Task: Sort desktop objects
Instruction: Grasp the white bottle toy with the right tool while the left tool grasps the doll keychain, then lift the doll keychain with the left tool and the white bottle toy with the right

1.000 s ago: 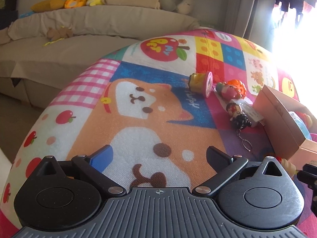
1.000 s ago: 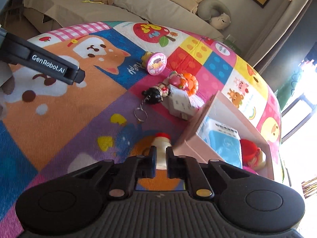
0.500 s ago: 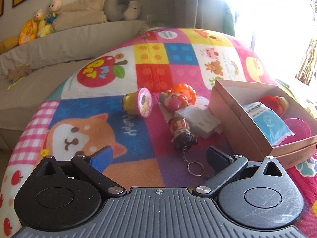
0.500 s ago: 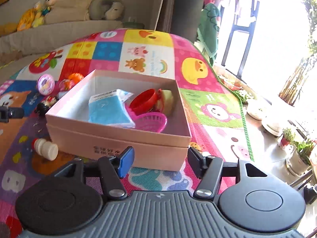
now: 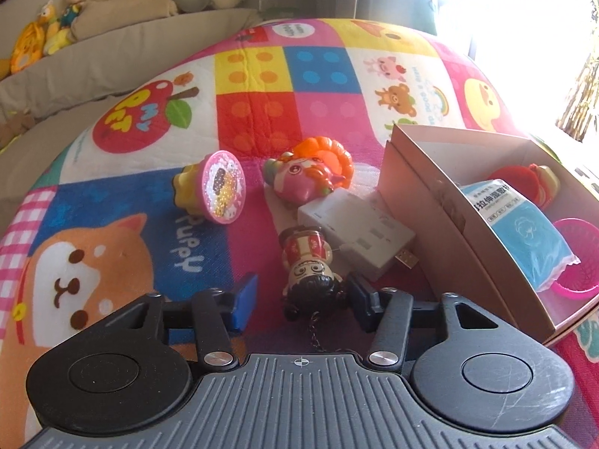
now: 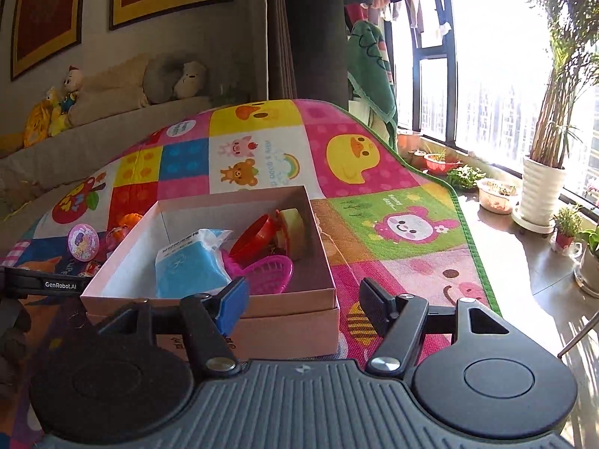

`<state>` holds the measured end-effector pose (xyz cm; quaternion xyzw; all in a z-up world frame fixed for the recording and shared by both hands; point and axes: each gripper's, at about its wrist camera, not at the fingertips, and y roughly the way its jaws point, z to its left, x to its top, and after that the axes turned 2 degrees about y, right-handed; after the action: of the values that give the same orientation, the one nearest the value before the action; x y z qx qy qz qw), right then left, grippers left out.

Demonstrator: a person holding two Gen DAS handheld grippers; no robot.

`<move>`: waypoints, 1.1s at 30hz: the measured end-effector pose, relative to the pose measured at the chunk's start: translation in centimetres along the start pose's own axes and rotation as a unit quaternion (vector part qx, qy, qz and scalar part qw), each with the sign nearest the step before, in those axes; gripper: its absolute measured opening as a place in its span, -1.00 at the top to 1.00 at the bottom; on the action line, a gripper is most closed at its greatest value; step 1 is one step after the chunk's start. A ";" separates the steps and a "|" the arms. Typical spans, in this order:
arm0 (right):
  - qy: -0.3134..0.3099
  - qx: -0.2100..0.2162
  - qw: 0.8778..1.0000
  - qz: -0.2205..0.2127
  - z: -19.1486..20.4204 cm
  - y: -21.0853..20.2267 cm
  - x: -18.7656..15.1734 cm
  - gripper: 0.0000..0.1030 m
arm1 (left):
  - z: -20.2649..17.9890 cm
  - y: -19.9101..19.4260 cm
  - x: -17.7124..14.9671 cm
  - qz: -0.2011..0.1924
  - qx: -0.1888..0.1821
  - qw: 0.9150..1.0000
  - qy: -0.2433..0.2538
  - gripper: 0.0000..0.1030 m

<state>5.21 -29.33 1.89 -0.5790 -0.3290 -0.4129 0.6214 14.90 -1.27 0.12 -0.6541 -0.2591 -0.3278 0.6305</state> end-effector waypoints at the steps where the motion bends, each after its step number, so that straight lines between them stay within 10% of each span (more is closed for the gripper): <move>1: 0.012 0.002 1.000 -0.001 -0.3 0.2 0.3 -0.40 | 0.1 -0.2 -0.2 -0.001 0.000 1.000 0.002 0.18; 8: 0.089 0.037 0.994 0.058 -1.6 4.6 0.9 -0.26 | 1.3 -3.9 -2.7 -0.001 -0.029 1.000 0.004 0.19; 17: 0.026 0.064 0.996 0.062 2.1 5.6 1.2 -0.27 | 2.6 -9.8 -7.5 0.019 -0.089 0.996 0.014 0.14; 24: -0.028 0.069 0.997 0.001 6.0 0.9 0.8 -0.51 | 4.1 -10.2 -7.8 0.008 0.002 1.000 0.010 -0.43; 33: -0.121 0.145 0.977 0.095 11.8 0.1 -4.0 -0.51 | 7.3 -10.9 -7.2 -0.014 0.066 0.997 -0.025 -0.67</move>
<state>4.33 -17.07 -0.37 -0.5566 -0.4018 -0.2271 0.6908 2.77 7.27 1.87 -0.6157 -0.3046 -0.3020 0.6610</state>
